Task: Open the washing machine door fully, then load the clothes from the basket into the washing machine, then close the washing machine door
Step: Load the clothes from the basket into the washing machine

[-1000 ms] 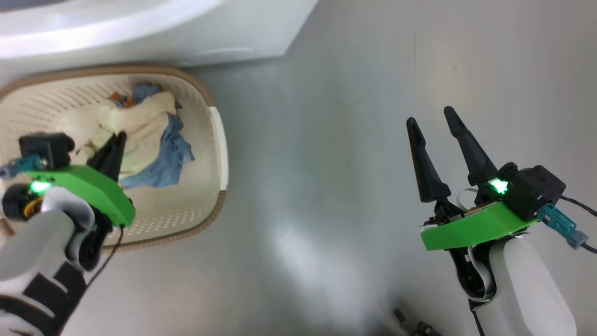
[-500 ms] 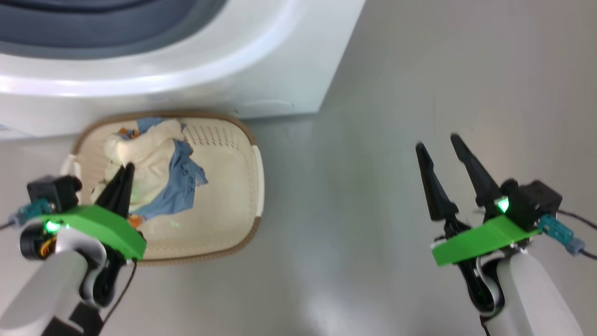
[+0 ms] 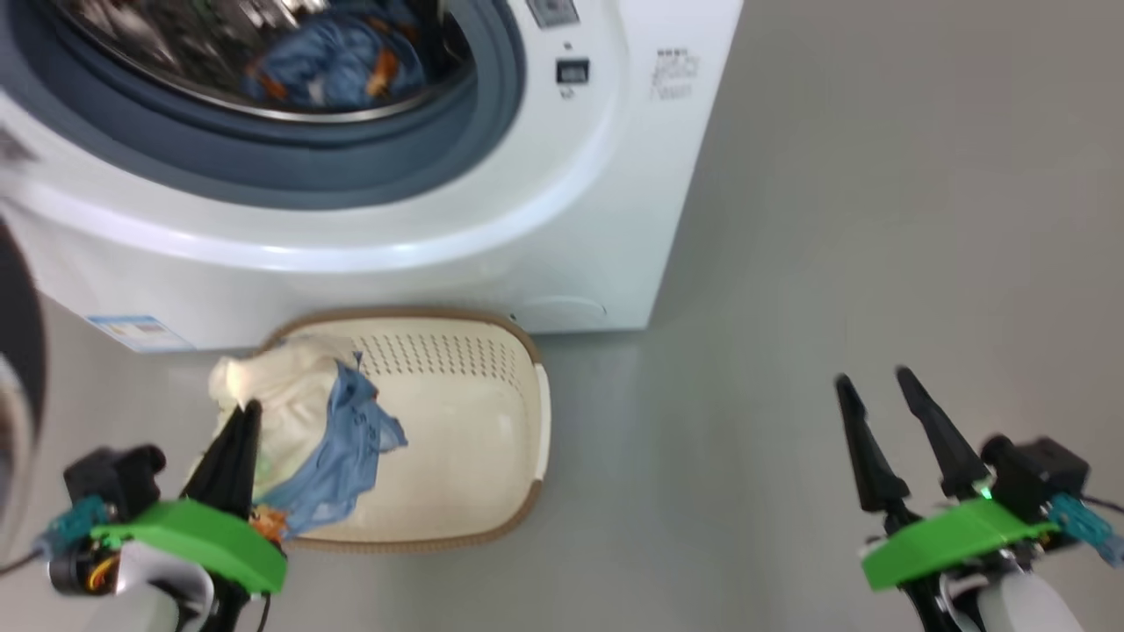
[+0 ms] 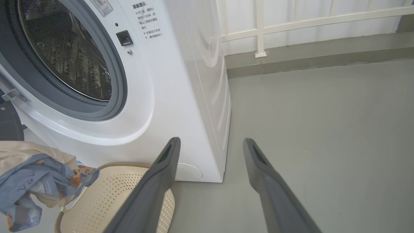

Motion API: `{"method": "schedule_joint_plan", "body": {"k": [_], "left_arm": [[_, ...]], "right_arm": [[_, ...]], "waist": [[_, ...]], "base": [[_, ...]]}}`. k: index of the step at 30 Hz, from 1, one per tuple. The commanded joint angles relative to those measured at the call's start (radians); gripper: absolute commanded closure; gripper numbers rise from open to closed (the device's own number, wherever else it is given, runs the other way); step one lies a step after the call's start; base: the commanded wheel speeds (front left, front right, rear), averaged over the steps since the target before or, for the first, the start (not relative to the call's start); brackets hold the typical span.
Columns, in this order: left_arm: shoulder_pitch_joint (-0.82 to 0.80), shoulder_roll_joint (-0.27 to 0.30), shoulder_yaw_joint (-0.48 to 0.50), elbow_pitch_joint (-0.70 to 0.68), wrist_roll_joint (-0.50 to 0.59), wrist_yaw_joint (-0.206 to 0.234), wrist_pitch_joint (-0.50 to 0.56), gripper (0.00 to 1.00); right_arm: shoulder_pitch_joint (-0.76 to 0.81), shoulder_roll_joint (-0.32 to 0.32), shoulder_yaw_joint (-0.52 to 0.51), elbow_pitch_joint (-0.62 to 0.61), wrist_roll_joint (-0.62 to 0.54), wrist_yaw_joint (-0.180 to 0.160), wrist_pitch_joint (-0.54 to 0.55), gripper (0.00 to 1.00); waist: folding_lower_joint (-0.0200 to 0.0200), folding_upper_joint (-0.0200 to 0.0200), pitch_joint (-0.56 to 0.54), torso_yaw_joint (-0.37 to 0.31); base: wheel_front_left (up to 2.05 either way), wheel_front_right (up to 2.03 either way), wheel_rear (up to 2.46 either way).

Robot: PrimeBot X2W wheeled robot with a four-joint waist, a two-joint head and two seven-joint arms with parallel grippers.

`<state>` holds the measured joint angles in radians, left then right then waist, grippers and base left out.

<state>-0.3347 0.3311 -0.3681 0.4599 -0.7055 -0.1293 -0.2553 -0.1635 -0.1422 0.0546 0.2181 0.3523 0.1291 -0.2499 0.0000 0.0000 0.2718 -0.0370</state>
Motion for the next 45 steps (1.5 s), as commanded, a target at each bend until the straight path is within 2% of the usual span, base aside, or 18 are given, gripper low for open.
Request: {"method": "schedule_joint_plan", "body": {"k": [1, 14, 28, 37, 45], "left_arm": [[0.018, 0.029, 0.057, -0.039, 0.019, -0.001, -0.006, 1.0], [0.215, 0.004, 0.211, -0.239, 0.143, -0.001, -0.006, 1.0], [0.374, -0.057, 0.3, -0.373, 0.203, -0.001, -0.006, 1.0], [0.315, -0.047, 0.278, -0.379, 0.191, -0.001, -0.006, 1.0], [0.088, 0.013, 0.232, -0.366, 0.159, -0.001, -0.006, 1.0]], "right_arm": [[0.028, -0.012, 0.01, -0.019, 0.008, 0.002, -0.012, 0.0], [0.134, -0.023, -0.054, -0.032, 0.021, 0.002, -0.012, 0.0], [0.175, -0.02, -0.068, -0.045, 0.024, 0.002, -0.012, 0.0], [0.152, -0.013, -0.063, -0.055, 0.019, 0.002, -0.012, 0.0], [0.094, 0.014, -0.037, -0.063, 0.006, 0.002, -0.012, 0.0]], "waist": [[0.0, 0.0, -0.08, 0.048], [0.0, 0.0, -0.163, 0.075], [0.0, 0.0, -0.183, 0.072], [0.0, 0.0, -0.142, 0.056], [0.0, 0.0, -0.054, 0.013]], "base": [[0.0, 0.0, 0.0], [0.0, 0.0, 0.0], [0.0, 0.0, 0.0], [0.0, 0.0, 0.0], [0.0, 0.0, 0.0]]}}
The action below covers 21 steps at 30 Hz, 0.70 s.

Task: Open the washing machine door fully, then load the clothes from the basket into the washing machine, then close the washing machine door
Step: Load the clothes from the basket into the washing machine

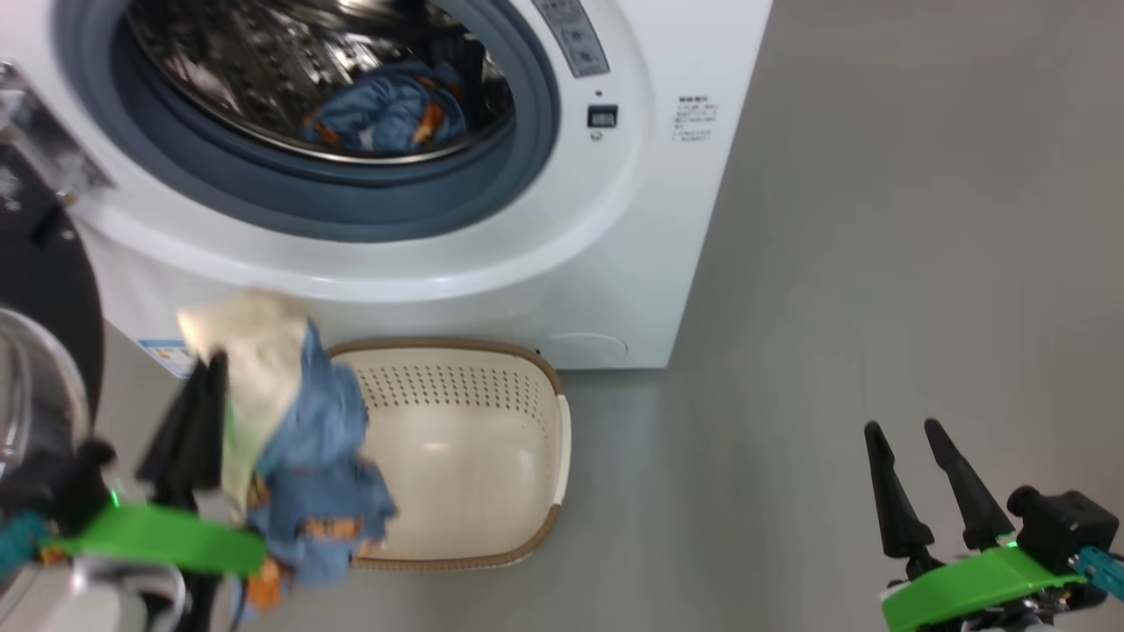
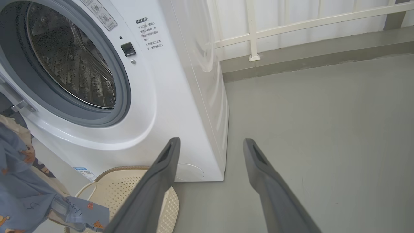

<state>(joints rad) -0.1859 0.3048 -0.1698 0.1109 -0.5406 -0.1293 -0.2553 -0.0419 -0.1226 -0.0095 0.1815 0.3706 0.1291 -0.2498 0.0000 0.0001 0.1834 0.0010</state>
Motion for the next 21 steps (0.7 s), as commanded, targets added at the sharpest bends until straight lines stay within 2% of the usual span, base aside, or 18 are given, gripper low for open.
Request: {"method": "schedule_joint_plan", "body": {"k": [1, 9, 13, 14, 21], "left_arm": [[-0.093, 0.047, 0.028, -0.012, -0.009, -0.001, -0.006, 1.0], [-0.337, 0.09, -0.017, 0.078, -0.047, -0.001, -0.006, 1.0], [-0.496, 0.119, -0.054, 0.222, -0.077, -0.001, -0.006, 1.0], [-0.496, 0.119, -0.054, 0.222, -0.077, -0.001, -0.006, 1.0], [-0.678, 0.153, -0.149, 0.484, -0.159, -0.001, -0.006, 1.0]], "right_arm": [[-0.034, -0.002, 0.03, -0.027, -0.013, 0.002, -0.012, 0.0], [-0.077, 0.02, 0.04, -0.028, -0.02, 0.002, -0.012, 0.0], [-0.11, 0.037, 0.058, -0.032, -0.025, 0.002, -0.012, 0.0], [-0.11, 0.037, 0.058, -0.032, -0.025, 0.002, -0.012, 0.0], [-0.153, 0.053, 0.09, -0.039, -0.031, 0.002, -0.012, 0.0]], "waist": [[0.0, -0.0001, 0.044, -0.031], [0.0, -0.0001, 0.114, -0.072], [0.0, -0.0001, 0.163, -0.112], [0.0, -0.0001, 0.163, -0.112], [0.0, -0.0001, 0.225, -0.169]], "base": [[0.0, 0.0, 0.0], [0.0, 0.0, 0.0], [0.0, 0.0, 0.0], [0.0, 0.0, 0.0], [0.0, 0.0, 0.0]]}}
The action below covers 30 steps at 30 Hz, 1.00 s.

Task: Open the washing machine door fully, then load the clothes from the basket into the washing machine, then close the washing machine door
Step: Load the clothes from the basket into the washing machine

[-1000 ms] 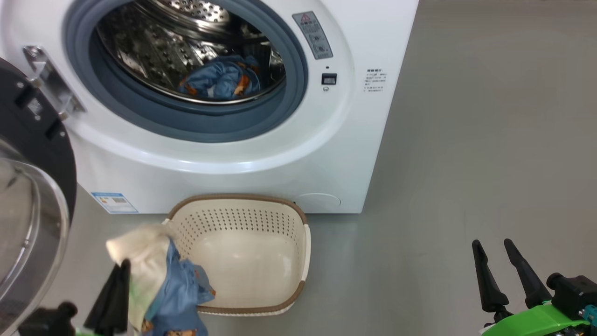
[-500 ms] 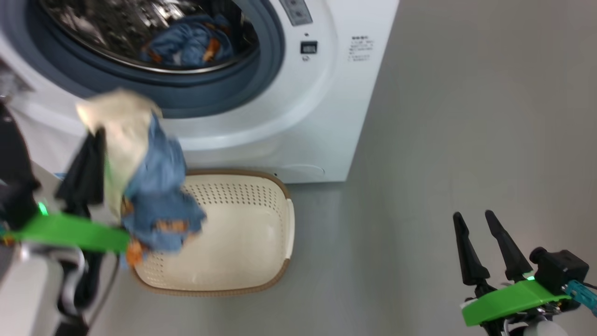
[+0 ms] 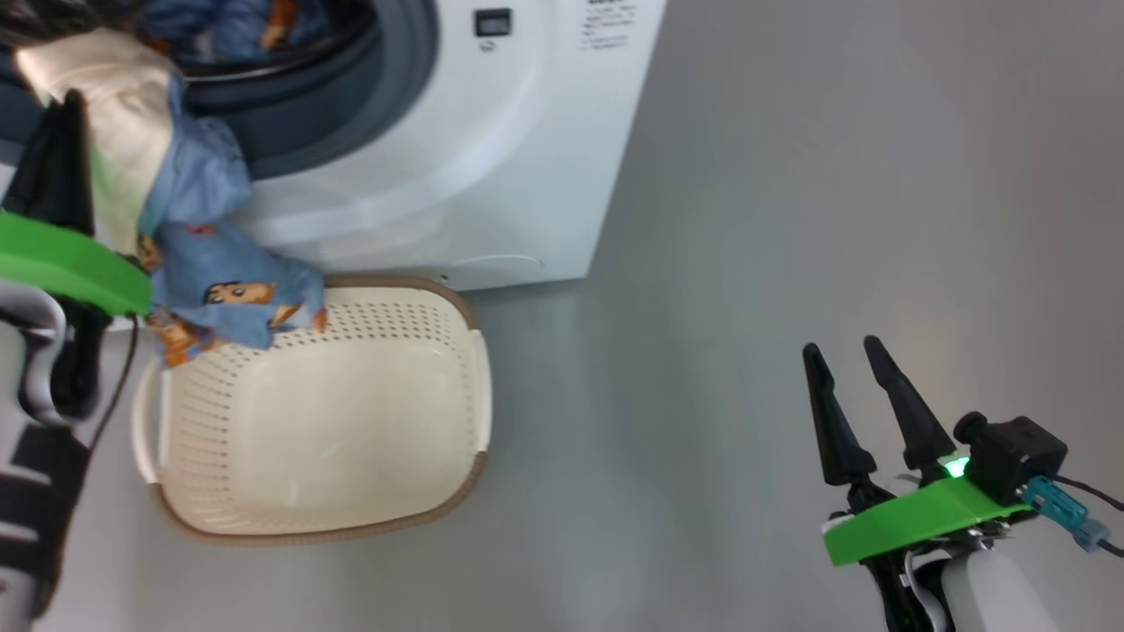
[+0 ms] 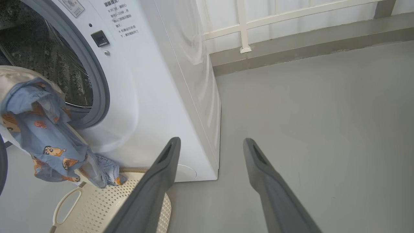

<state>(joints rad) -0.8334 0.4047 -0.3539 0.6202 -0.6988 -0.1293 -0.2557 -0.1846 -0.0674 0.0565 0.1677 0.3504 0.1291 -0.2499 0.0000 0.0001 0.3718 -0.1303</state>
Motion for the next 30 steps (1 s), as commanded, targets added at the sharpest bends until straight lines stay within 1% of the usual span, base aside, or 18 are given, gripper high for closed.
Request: {"method": "schedule_joint_plan", "body": {"k": [1, 9, 12, 15, 18, 23, 26, 30], "left_arm": [[-0.054, 0.058, 0.014, 0.008, -0.01, -0.001, -0.006, 1.0], [-0.234, 0.102, -0.11, 0.229, -0.075, -0.001, -0.006, 1.0], [-0.299, 0.123, -0.139, 0.278, -0.081, -0.001, -0.006, 1.0], [-0.368, 0.144, -0.123, 0.274, -0.061, -0.001, -0.006, 1.0], [-0.414, 0.161, -0.063, 0.233, -0.008, -0.001, -0.006, 1.0], [-0.395, 0.153, 0.031, 0.172, 0.095, -0.001, -0.006, 1.0], [-0.358, 0.144, 0.038, 0.194, 0.125, -0.001, -0.006, 1.0], [-0.346, 0.138, 0.008, 0.248, 0.129, -0.001, -0.006, 1.0]], "right_arm": [[-0.015, 0.0, 0.028, -0.026, -0.01, 0.002, -0.012, 0.0], [-0.049, 0.011, 0.06, -0.032, -0.011, 0.002, -0.012, 0.0], [-0.057, 0.013, 0.07, -0.037, -0.01, 0.002, -0.012, 0.0], [-0.062, 0.015, 0.07, -0.046, -0.011, 0.002, -0.012, 0.0], [-0.071, 0.016, 0.07, -0.053, -0.012, 0.002, -0.012, 0.0], [-0.079, 0.017, 0.081, -0.058, -0.001, 0.002, -0.012, 0.0], [-0.083, 0.017, 0.098, -0.055, 0.01, 0.002, -0.012, 0.0], [-0.083, 0.017, 0.111, -0.055, 0.019, 0.002, -0.012, 0.0]], "waist": [[0.0, -0.0001, 0.045, -0.046], [0.0, -0.0001, 0.106, -0.107], [0.0, -0.0001, 0.128, -0.126], [0.0, -0.0001, 0.152, -0.138], [0.0, -0.0001, 0.173, -0.147], [0.0, -0.0001, 0.187, -0.163], [0.0, -0.0001, 0.184, -0.18], [0.0, -0.0001, 0.183, -0.191]], "base": [[0.0, 0.0, 0.0], [0.0, 0.0, 0.0], [0.0, 0.0, 0.0], [0.0, 0.0, 0.0], [0.0, 0.0, 0.0], [0.0, 0.0, 0.0], [0.0, 0.0, 0.0], [0.0, 0.0, 0.0]]}}
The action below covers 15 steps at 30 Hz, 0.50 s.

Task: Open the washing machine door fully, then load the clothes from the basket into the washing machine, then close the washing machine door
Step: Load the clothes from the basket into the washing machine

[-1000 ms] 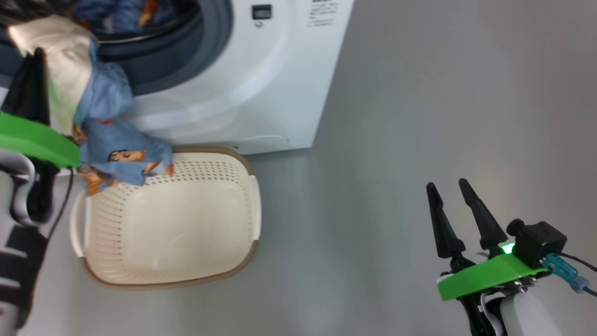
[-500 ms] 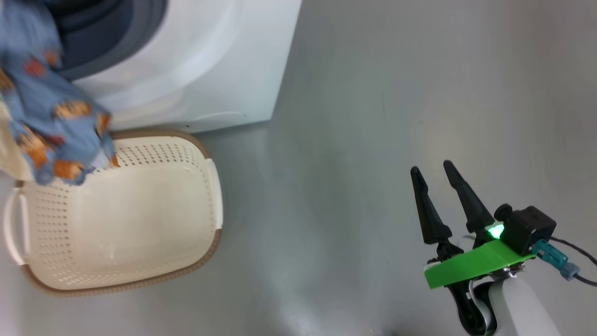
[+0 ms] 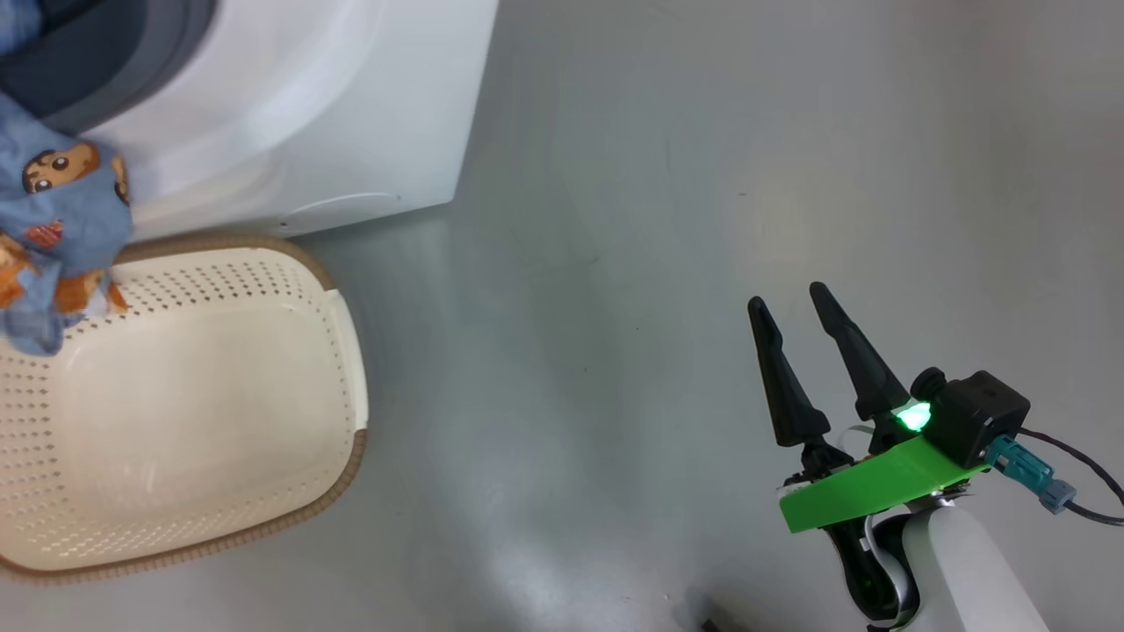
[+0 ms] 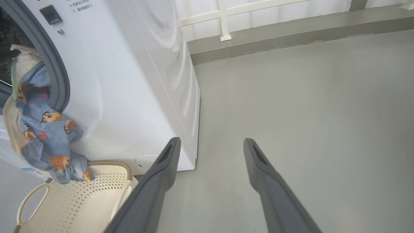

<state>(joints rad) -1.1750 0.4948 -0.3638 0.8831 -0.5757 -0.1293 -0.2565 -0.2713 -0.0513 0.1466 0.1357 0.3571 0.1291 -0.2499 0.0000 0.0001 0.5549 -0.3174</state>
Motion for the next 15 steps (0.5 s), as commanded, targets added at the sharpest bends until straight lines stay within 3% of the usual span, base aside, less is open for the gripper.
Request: {"method": "schedule_joint_plan", "body": {"k": [1, 4, 5, 6, 7, 8, 9, 15], "left_arm": [[-0.008, 0.048, 0.005, -0.001, 0.004, -0.001, -0.005, 1.0], [-0.028, 0.046, -0.03, 0.055, -0.015, -0.001, -0.005, 1.0], [-0.04, 0.046, -0.05, 0.068, -0.019, -0.001, -0.005, 0.9], [-0.051, 0.047, -0.066, 0.083, -0.025, -0.001, -0.005, 0.65], [-0.059, 0.045, -0.081, 0.102, -0.035, -0.001, -0.005, 0.22], [-0.059, 0.045, -0.081, 0.102, -0.035, -0.001, -0.005, 0.22], [-0.068, 0.043, -0.099, 0.114, -0.043, -0.001, -0.005, 0.0], [-0.094, 0.042, -0.164, 0.164, -0.095, -0.001, -0.005, 0.0]], "right_arm": [[0.005, 0.001, 0.023, -0.024, 0.013, 0.002, -0.012, 0.0], [0.008, 0.001, 0.027, -0.023, 0.017, 0.002, -0.012, 0.0], [0.009, 0.001, 0.027, -0.023, 0.018, 0.002, -0.012, 0.0], [0.009, 0.001, 0.026, -0.022, 0.019, 0.002, -0.012, 0.0], [0.01, 0.001, 0.025, -0.021, 0.02, 0.002, -0.012, 0.0], [0.01, 0.001, 0.025, -0.021, 0.02, 0.002, -0.012, 0.0], [0.011, 0.001, 0.025, -0.021, 0.021, 0.002, -0.012, 0.0], [0.009, 0.001, 0.028, -0.016, 0.023, 0.002, -0.012, 0.0]], "waist": [[0.0, -0.0001, 0.0, -0.005], [0.0, -0.0001, -0.001, -0.006], [0.0, -0.0001, -0.001, -0.005], [0.0, -0.0001, -0.002, -0.004], [0.0, -0.0001, -0.004, -0.002], [0.0, -0.0001, -0.004, -0.002], [0.0, -0.0001, -0.006, -0.001], [0.0, -0.0001, -0.017, 0.011]], "base": [[0.0, 0.0, 0.0], [0.0, 0.0, 0.0], [0.0, 0.0, 0.0], [0.0, 0.0, 0.0], [0.0, 0.0, 0.0], [0.0, 0.0, 0.0], [0.0, 0.0, 0.0], [0.0, 0.0, 0.0]]}}
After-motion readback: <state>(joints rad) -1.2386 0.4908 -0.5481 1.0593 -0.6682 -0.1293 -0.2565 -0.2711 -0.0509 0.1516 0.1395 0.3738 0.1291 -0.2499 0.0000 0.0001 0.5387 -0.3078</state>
